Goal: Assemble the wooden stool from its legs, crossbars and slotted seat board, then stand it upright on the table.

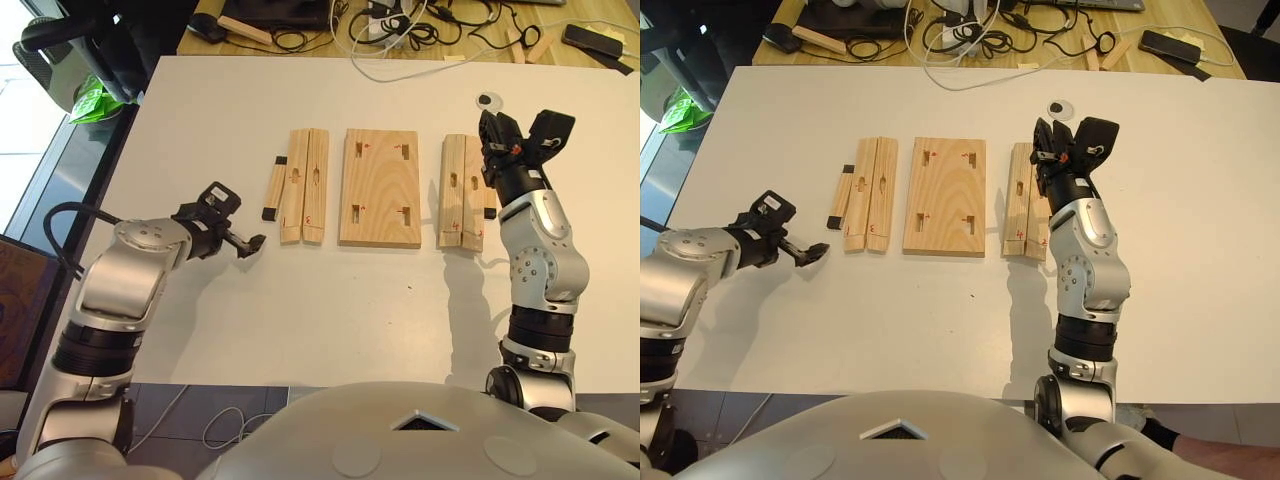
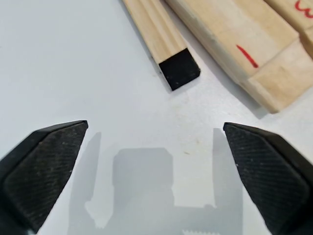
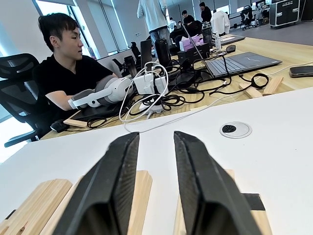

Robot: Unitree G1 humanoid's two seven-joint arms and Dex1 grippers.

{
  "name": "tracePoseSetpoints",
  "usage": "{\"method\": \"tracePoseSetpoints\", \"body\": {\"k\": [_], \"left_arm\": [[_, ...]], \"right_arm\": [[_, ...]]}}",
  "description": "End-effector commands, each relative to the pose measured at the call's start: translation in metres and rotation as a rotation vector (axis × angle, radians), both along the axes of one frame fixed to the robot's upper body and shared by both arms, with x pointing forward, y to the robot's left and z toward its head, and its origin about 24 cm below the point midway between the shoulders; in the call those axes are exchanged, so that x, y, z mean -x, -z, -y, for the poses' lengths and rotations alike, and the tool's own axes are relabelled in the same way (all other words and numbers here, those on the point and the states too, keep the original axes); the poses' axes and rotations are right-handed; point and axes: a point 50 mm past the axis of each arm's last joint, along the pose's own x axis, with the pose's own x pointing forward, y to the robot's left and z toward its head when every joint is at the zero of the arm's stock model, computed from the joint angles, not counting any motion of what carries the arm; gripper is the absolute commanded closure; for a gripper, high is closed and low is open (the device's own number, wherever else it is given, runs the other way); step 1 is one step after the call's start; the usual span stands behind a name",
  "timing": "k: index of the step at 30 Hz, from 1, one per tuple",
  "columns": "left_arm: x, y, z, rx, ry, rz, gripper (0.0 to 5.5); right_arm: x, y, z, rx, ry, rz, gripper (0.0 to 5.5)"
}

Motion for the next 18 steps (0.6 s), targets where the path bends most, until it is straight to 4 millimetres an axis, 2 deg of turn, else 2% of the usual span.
{"method": "tracePoseSetpoints", "body": {"k": [1, 5, 9, 12, 14, 18], "left_arm": [[-0.001, -0.001, 0.001, 0.026, -0.042, -0.007, 0.39], [-0.006, 0.001, 0.001, 0.09, -0.177, 0.012, 0.39], [-0.008, 0.0, 0.007, 0.109, -0.196, 0.049, 0.39], [-0.019, -0.008, 0.014, 0.152, -0.196, 0.175, 0.39], [-0.027, -0.016, 0.021, 0.24, -0.226, 0.298, 0.39], [-0.03, -0.019, 0.028, 0.346, -0.287, 0.405, 0.39]], "right_arm": [[0.002, -0.001, -0.001, -0.009, -0.001, -0.006, 4.2], [0.001, -0.001, -0.002, -0.007, -0.011, -0.008, 4.2], [0.0, -0.001, -0.003, -0.004, -0.015, -0.009, 4.2], [-0.001, -0.001, -0.003, -0.004, -0.017, -0.011, 4.2], [-0.002, -0.001, -0.004, -0.004, -0.022, -0.012, 4.2], [-0.003, -0.001, -0.004, -0.001, -0.028, -0.012, 4.2]]}}
